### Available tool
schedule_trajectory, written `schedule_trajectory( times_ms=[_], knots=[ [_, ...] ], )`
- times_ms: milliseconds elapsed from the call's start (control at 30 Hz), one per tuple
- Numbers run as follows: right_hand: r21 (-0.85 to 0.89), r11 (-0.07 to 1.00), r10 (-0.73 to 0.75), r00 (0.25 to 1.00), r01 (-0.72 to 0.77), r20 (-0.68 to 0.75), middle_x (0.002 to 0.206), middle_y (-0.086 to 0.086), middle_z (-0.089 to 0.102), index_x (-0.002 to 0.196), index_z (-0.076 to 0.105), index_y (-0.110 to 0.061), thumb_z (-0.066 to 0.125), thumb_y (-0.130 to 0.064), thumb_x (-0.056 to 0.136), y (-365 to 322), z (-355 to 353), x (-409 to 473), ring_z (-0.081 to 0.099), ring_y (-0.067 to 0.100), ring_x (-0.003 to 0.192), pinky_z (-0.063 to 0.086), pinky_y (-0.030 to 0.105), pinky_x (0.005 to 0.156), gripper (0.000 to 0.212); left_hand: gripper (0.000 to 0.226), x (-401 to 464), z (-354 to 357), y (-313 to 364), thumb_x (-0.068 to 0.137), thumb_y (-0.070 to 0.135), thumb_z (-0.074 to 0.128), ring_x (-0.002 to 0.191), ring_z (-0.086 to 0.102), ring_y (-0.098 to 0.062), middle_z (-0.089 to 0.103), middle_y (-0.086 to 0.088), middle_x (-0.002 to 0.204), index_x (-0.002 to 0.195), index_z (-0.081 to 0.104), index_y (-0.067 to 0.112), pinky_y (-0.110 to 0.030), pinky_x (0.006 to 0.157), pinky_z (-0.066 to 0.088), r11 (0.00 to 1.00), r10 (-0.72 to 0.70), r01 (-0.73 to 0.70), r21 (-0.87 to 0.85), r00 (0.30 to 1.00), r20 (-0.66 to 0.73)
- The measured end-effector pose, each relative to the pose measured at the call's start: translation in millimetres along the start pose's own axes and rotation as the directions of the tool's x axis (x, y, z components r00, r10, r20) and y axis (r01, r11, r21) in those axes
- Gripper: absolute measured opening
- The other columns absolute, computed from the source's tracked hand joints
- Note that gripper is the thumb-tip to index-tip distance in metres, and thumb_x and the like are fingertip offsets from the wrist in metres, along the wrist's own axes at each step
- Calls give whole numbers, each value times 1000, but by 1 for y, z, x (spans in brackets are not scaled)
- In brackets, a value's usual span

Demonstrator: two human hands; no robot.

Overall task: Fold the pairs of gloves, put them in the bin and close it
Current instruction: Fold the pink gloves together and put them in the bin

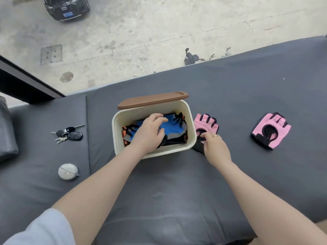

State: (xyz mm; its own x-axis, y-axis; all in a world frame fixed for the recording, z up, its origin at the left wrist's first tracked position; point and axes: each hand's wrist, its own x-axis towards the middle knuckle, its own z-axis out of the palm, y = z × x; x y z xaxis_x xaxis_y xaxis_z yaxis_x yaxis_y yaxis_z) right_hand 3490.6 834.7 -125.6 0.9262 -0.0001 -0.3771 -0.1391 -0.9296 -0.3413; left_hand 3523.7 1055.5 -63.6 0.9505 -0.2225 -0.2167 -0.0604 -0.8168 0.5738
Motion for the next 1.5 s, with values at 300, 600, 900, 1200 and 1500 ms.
schedule_trajectory(
  times_ms=[300,600,900,1200,1500],
  knots=[
    [-299,943,-122,988,145,93,127,8,49,122,43,-11,61,-33,85,26,36,3,47,29,115,40,37,87,46,26,-15,28,32,89,4,48,94,48,-15,53,-4,126,109,63,10,-15,79,30,989,141,-145,-39,986,-86],
    [741,641,171,978,-201,118,78,-11,57,90,57,-28,59,-22,88,59,-8,-36,50,12,75,39,14,65,6,27,-8,60,75,87,9,42,91,53,-7,63,-5,105,103,64,6,-14,81,40,952,243,-253,-173,967,-82],
    [812,570,100,991,-126,83,70,-4,61,79,62,-32,57,-14,88,91,-53,-62,50,5,63,42,15,62,21,25,13,113,134,87,19,59,91,62,-14,64,11,91,111,55,25,-23,85,42,967,121,-38,-254,940,320],
    [357,894,343,926,-269,-160,139,4,48,126,53,-13,41,-9,94,182,-39,-6,41,29,126,34,38,103,34,18,19,128,128,85,5,58,75,62,-13,67,4,76,82,55,23,-18,74,44,943,44,48,-329,963,266],
    [-155,959,227,971,-236,-71,117,14,56,119,48,-10,49,-12,91,187,-8,-4,45,33,110,35,39,86,28,16,5,125,128,82,4,62,65,48,-1,50,17,75,74,64,18,-7,64,34,942,114,-26,-335,963,244]
  ],
)
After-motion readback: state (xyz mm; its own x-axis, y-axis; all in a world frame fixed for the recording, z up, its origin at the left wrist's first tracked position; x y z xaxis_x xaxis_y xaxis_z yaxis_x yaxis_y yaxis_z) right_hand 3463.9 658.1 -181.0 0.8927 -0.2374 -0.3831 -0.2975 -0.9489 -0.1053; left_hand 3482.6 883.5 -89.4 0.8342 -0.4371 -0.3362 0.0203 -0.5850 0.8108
